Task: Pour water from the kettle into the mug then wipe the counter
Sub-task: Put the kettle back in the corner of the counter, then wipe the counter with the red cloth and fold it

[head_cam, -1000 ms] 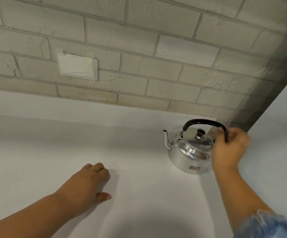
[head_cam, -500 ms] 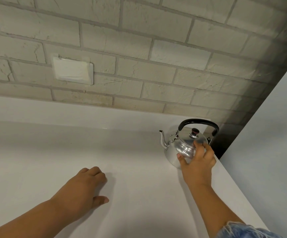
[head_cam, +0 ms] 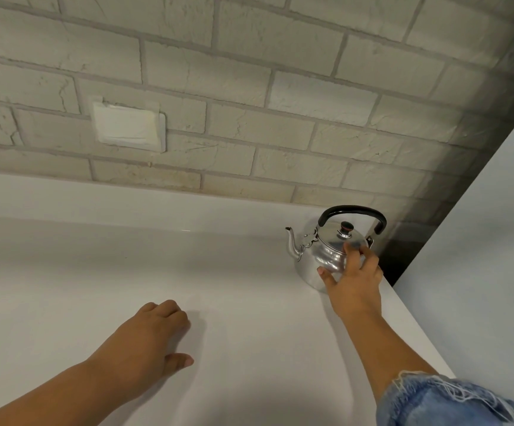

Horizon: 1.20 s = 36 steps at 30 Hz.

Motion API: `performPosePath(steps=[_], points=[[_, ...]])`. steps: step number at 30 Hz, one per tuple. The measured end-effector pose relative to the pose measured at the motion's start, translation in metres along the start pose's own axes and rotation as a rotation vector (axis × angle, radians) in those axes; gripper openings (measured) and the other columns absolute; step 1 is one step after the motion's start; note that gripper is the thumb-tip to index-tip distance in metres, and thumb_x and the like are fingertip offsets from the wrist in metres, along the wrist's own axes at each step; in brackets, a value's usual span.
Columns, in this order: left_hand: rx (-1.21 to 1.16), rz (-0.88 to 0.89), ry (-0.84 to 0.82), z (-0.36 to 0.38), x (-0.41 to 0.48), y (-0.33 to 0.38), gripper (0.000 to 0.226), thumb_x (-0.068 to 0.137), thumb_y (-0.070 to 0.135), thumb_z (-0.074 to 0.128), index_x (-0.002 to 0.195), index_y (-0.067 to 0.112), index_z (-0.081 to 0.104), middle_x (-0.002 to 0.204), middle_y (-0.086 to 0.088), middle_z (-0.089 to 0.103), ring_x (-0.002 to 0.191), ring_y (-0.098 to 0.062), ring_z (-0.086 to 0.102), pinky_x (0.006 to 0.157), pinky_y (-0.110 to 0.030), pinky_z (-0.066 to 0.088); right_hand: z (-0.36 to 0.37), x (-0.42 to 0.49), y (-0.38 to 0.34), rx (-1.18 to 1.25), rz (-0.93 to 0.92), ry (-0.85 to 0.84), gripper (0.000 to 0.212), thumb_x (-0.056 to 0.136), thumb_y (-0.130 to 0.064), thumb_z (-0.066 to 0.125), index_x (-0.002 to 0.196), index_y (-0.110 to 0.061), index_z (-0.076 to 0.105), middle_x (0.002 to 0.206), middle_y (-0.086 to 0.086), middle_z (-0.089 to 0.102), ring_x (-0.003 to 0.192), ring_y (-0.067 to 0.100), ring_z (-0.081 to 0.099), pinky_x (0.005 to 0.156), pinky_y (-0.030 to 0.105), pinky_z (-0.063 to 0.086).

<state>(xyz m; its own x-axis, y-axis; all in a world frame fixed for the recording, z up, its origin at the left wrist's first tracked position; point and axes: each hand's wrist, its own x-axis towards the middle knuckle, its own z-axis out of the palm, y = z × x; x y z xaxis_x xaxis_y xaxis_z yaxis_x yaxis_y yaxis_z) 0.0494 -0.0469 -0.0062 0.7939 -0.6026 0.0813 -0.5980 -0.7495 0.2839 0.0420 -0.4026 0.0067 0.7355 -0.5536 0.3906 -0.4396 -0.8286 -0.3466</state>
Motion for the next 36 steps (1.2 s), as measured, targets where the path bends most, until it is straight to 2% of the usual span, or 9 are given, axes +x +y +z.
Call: performPosePath(steps=[9, 14, 18, 21, 23, 26, 29, 32, 36], points=[[0.003, -0.005, -0.013, 0.000, 0.000, 0.001, 0.053, 0.078, 0.063, 0.053, 0.122, 0.034, 0.046, 0.118, 0.021, 0.041, 0.096, -0.004, 0.036, 0.077, -0.014, 0.029, -0.004, 0.007, 0.001, -0.046, -0.011, -0.056, 0.074, 0.082, -0.050, 0.061, 0.141, -0.028, 0.022, 0.145, 0.014, 0.018, 0.131, 0.037, 0.027, 0.092, 0.048, 0.050], [0.003, -0.007, -0.031, -0.002, -0.001, 0.001, 0.052, 0.079, 0.062, 0.054, 0.122, 0.034, 0.046, 0.116, 0.020, 0.042, 0.096, -0.005, 0.037, 0.078, -0.014, 0.030, -0.014, 0.016, 0.002, -0.065, -0.019, -0.171, 0.077, 0.083, -0.046, 0.062, 0.143, -0.031, 0.017, 0.147, 0.011, 0.013, 0.132, 0.035, 0.027, 0.099, 0.047, 0.045], [-0.003, -0.018, -0.054, -0.003, -0.002, 0.001, 0.052, 0.079, 0.061, 0.055, 0.120, 0.031, 0.048, 0.115, 0.019, 0.043, 0.097, -0.007, 0.039, 0.080, -0.017, 0.035, -0.035, 0.026, 0.008, -0.068, -0.046, -0.340, 0.083, 0.080, -0.048, 0.065, 0.145, -0.033, 0.016, 0.150, 0.007, 0.011, 0.133, 0.036, 0.032, 0.105, 0.048, 0.040], [-0.011, -0.041, -0.081, -0.007, -0.003, 0.004, 0.053, 0.080, 0.060, 0.053, 0.122, 0.029, 0.048, 0.119, 0.016, 0.044, 0.102, -0.009, 0.042, 0.086, -0.020, 0.039, -0.051, 0.025, 0.007, -0.008, -0.032, -0.514, 0.096, 0.079, -0.053, 0.064, 0.149, -0.034, 0.002, 0.158, 0.002, -0.006, 0.144, 0.032, 0.012, 0.115, 0.049, 0.023], [-0.038, -0.058, -0.103, -0.009, -0.005, 0.006, 0.054, 0.083, 0.060, 0.050, 0.124, 0.024, 0.050, 0.127, 0.012, 0.045, 0.110, -0.012, 0.046, 0.092, -0.023, 0.040, -0.054, 0.008, 0.000, 0.086, -0.034, -0.511, 0.099, 0.078, -0.050, 0.067, 0.148, -0.037, -0.002, 0.159, 0.002, -0.006, 0.145, 0.029, 0.010, 0.114, 0.051, 0.023], [-0.132, -0.093, -0.103, -0.011, -0.016, 0.008, 0.057, 0.085, 0.058, 0.048, 0.133, 0.027, 0.045, 0.148, 0.010, 0.033, 0.131, -0.011, 0.038, 0.107, -0.025, 0.032, -0.052, -0.034, -0.023, 0.381, -0.042, -0.341, 0.090, 0.079, -0.033, 0.072, 0.147, -0.037, 0.014, 0.150, 0.007, 0.021, 0.132, 0.026, 0.036, 0.108, 0.043, 0.035], [-0.171, -0.086, -0.026, -0.015, -0.035, 0.009, 0.058, 0.085, 0.057, 0.048, 0.138, 0.034, 0.038, 0.152, 0.015, 0.024, 0.137, -0.007, 0.030, 0.110, -0.023, 0.028, -0.053, -0.076, -0.045, 0.484, -0.094, -0.232, 0.076, 0.080, -0.028, 0.071, 0.143, -0.032, 0.028, 0.140, 0.002, 0.032, 0.127, 0.017, 0.037, 0.103, 0.030, 0.032], [-0.202, -0.067, 0.041, -0.027, -0.056, 0.007, 0.048, 0.086, 0.053, 0.051, 0.130, 0.039, 0.045, 0.142, 0.023, 0.034, 0.128, -0.001, 0.041, 0.102, -0.016, 0.032, -0.058, -0.110, -0.065, 0.583, -0.050, -0.344, 0.054, 0.084, -0.031, 0.066, 0.133, -0.031, 0.042, 0.130, -0.003, 0.043, 0.119, 0.012, 0.044, 0.096, 0.024, 0.033], [-0.233, -0.073, 0.106, -0.049, -0.091, 0.000, 0.023, 0.086, 0.048, 0.053, 0.109, 0.048, 0.056, 0.115, 0.033, 0.051, 0.103, 0.009, 0.052, 0.082, -0.009, 0.035, -0.072, -0.140, -0.091, 0.645, -0.038, -0.440, 0.021, 0.087, -0.034, 0.061, 0.108, -0.031, 0.061, 0.118, -0.012, 0.050, 0.107, 0.005, 0.052, 0.088, 0.022, 0.042]])
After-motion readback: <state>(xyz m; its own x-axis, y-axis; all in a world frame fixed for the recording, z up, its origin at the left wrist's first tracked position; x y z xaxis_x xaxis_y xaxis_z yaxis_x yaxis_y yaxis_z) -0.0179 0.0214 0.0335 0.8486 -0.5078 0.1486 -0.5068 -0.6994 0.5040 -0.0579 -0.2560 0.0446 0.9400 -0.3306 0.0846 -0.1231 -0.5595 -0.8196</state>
